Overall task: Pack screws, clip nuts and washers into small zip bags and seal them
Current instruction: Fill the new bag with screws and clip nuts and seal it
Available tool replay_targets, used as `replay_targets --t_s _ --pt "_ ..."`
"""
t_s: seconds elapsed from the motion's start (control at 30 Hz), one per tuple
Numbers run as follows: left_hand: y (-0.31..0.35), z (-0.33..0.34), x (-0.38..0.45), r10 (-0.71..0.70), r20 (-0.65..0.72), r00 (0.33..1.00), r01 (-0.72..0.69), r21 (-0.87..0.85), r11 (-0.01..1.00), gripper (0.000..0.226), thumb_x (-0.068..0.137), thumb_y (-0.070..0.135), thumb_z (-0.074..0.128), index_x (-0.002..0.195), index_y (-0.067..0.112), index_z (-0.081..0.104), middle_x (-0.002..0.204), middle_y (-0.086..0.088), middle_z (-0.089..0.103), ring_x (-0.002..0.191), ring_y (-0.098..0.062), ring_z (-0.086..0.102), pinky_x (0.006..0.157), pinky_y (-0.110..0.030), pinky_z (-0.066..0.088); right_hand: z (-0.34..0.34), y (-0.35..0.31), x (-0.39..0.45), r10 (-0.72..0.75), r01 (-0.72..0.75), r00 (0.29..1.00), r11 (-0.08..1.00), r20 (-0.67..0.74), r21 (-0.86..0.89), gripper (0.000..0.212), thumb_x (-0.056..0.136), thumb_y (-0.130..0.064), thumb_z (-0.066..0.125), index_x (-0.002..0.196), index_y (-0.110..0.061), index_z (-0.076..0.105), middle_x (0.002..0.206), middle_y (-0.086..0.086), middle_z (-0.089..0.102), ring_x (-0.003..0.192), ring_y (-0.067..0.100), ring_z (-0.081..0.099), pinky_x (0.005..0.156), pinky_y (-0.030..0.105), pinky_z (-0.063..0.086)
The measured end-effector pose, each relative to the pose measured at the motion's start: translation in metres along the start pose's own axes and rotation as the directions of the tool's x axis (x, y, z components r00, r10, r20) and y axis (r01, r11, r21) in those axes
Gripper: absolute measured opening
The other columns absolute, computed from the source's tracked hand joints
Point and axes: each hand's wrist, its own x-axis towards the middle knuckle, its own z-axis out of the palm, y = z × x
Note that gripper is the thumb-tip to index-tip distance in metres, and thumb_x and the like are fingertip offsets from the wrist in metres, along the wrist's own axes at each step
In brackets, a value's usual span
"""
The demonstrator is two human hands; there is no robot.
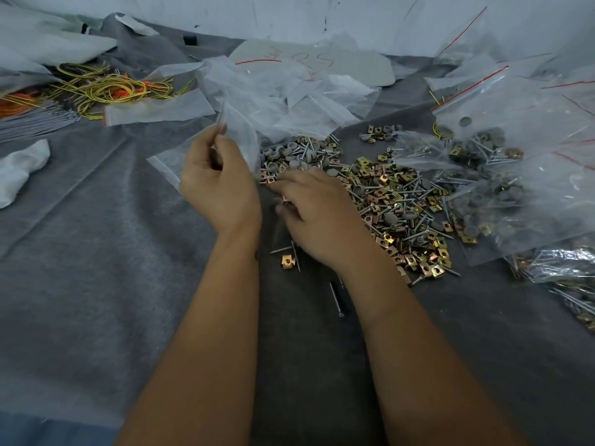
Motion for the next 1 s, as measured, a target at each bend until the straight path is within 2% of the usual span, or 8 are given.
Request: replay_targets --t_s 0.07,0.13,0.3,0.47,0.57,0.73,0.87,1.0 --pt "0.000 0.001 -0.002 -0.003 0.031 1.000 0.003 -0.003 1.000 0.021 0.090 0.005 0.053 0.089 0.020 0.069 0.062 0.018 0.053 0.058 0.004 0.052 0.062 -0.012 0.042 0.004 -0.001 -0.001 0.001 0.006 0.992 0.998 0.126 -0.056 0.045 0.098 -0.038 0.048 0.142 -0.030 0.046 0.155 -0.003 0.034 0.140 0.021 0.027 0.109 0.036 0.021" --pt "0.001 0.002 -0.003 -0.011 0.078 0.997 0.011 0.003 1.000 0.026 0.090 0.005 0.053 0.085 0.026 0.066 0.060 0.019 0.052 0.058 0.009 0.053 0.063 -0.010 0.044 0.006 -0.001 -0.002 0.021 -0.007 0.986 0.996 0.165 -0.085 0.043 0.099 -0.041 0.045 0.141 -0.031 0.047 0.155 -0.003 0.033 0.141 0.022 0.026 0.109 0.036 0.021" --pt "-0.006 0.004 -0.002 -0.078 0.222 0.972 0.061 0.085 0.994 0.022 0.090 0.009 0.053 0.087 0.024 0.070 0.060 0.013 0.053 0.055 0.000 0.047 0.058 -0.021 0.040 -0.003 0.001 -0.001 0.071 -0.070 0.997 0.995 0.020 -0.069 0.028 0.091 -0.020 0.053 0.115 -0.023 0.067 0.113 -0.001 0.062 0.111 0.023 0.049 0.092 0.035 0.035" --pt "-0.009 0.005 -0.006 -0.124 0.374 0.919 0.069 0.157 0.985 0.021 0.089 0.013 0.054 0.086 0.027 0.070 0.059 0.006 0.055 0.054 -0.005 0.044 0.057 -0.024 0.037 -0.003 0.002 -0.001 0.133 -0.135 0.990 0.990 -0.051 -0.048 0.019 0.087 -0.016 0.056 0.099 -0.021 0.071 0.104 -0.003 0.067 0.107 0.022 0.051 0.090 0.034 0.034" --pt "-0.008 0.005 -0.007 -0.150 0.411 0.899 0.082 0.179 0.981 0.022 0.089 0.009 0.055 0.087 0.024 0.071 0.064 0.001 0.059 0.056 -0.004 0.046 0.057 -0.023 0.039 -0.003 0.002 -0.001 0.157 -0.151 0.981 0.986 -0.111 0.068 0.020 0.085 -0.007 0.057 0.096 -0.012 0.072 0.097 0.004 0.069 0.100 0.025 0.055 0.086 0.036 0.043" --pt "-0.007 0.005 -0.007 -0.191 0.449 0.873 0.106 0.208 0.972 0.022 0.088 0.009 0.056 0.095 0.017 0.075 0.066 0.004 0.065 0.055 -0.001 0.051 0.055 -0.019 0.043 -0.007 0.001 0.000 0.276 -0.163 0.887 0.937 -0.370 0.308 0.018 0.085 -0.002 0.064 0.101 -0.009 0.071 0.102 0.005 0.067 0.088 0.018 0.062 0.078 0.025 0.048" --pt "-0.007 0.005 -0.011 -0.195 0.536 0.821 0.078 0.232 0.969 0.021 0.087 0.011 0.058 0.094 0.021 0.076 0.075 0.011 0.070 0.069 0.001 0.060 0.067 -0.017 0.050 -0.009 0.004 0.002 0.412 -0.145 0.770 0.857 -0.487 0.495 0.019 0.082 -0.004 0.073 0.101 -0.004 0.069 0.121 0.008 0.053 0.088 0.013 0.064 0.079 0.016 0.049" --pt "-0.007 0.005 -0.012 -0.192 0.571 0.798 0.062 0.239 0.969 0.022 0.085 0.014 0.060 0.089 0.029 0.074 0.066 0.014 0.068 0.062 0.002 0.057 0.061 -0.016 0.048 -0.007 0.004 0.001 0.386 -0.179 0.792 0.887 -0.473 0.425 0.006 0.081 -0.010 0.075 0.083 -0.007 0.070 0.119 0.010 0.055 0.097 0.018 0.060 0.080 0.022 0.047"
